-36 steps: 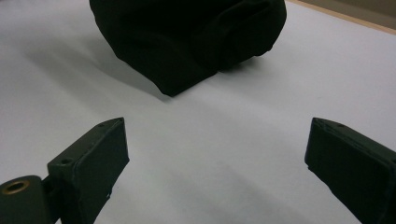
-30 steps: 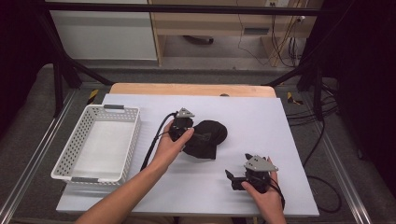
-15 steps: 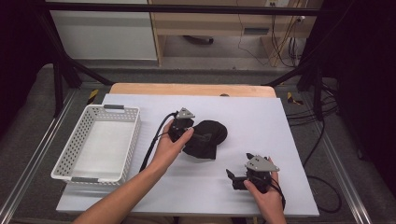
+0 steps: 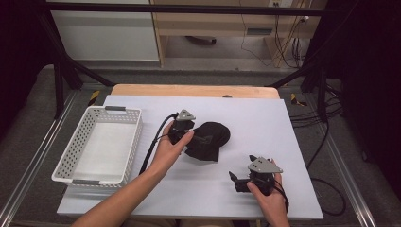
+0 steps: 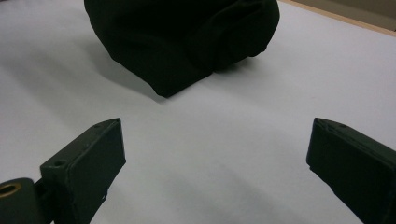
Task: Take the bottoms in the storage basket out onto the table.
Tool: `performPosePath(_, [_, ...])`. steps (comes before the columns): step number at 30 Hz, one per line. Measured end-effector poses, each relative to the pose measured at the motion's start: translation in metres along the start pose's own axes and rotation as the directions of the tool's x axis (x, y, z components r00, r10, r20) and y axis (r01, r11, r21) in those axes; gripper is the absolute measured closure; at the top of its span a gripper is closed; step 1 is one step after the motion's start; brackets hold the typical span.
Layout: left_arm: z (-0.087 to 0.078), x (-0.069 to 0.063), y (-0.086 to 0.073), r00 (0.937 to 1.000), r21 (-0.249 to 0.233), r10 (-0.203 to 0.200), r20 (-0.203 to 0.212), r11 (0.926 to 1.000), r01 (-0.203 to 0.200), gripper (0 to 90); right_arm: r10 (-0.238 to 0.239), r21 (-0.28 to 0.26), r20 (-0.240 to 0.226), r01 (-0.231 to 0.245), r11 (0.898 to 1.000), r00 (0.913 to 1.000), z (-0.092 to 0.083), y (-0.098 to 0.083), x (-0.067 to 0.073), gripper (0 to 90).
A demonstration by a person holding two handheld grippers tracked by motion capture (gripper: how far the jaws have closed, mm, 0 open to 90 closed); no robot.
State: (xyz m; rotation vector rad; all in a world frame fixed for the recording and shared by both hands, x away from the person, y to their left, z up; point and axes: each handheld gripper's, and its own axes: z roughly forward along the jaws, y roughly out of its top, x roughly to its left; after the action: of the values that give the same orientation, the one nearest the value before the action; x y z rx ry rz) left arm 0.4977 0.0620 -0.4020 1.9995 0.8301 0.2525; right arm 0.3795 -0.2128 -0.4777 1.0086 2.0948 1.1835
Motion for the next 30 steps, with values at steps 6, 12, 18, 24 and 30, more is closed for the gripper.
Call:
performPosePath(6, [-0.004, 0.001, 0.003, 0.9998, -0.001, 0.017, -0.013, 0.9998, -0.018, 5.6, 0.017, -0.006, 0.0, -0.017, 1.0, 0.9999, 0.0, -0.001, -0.003, 4.7])
performPosePath(12, [-0.007, 0.003, 0.008, 1.0, -0.027, -0.009, 0.003, 0.9996, 0.009, 5.6, 0.028, -0.016, 0.003, -0.028, 0.999, 0.9996, -0.001, -0.001, -0.005, 4.6])
performPosePath(18, [-0.023, 0.009, 0.015, 0.9983, -0.068, -0.058, 0.012, 0.996, 0.058, 5.7, 0.017, -0.02, 0.009, -0.017, 1.0, 0.9998, -0.003, 0.0, -0.004, 4.6])
performPosePath(24, [-0.038, 0.018, 0.019, 0.9979, -0.078, -0.06, -0.024, 0.9953, 0.058, 5.7, 0.008, -0.028, 0.01, -0.008, 1.0, 0.9999, -0.006, 0.001, -0.003, 4.6])
performPosePath(30, [-0.051, 0.025, 0.022, 0.994, -0.089, -0.091, -0.061, 0.9924, 0.085, 6.0, 0.01, -0.038, 0.005, -0.01, 0.999, 0.9999, -0.008, 0.001, -0.004, 4.6])
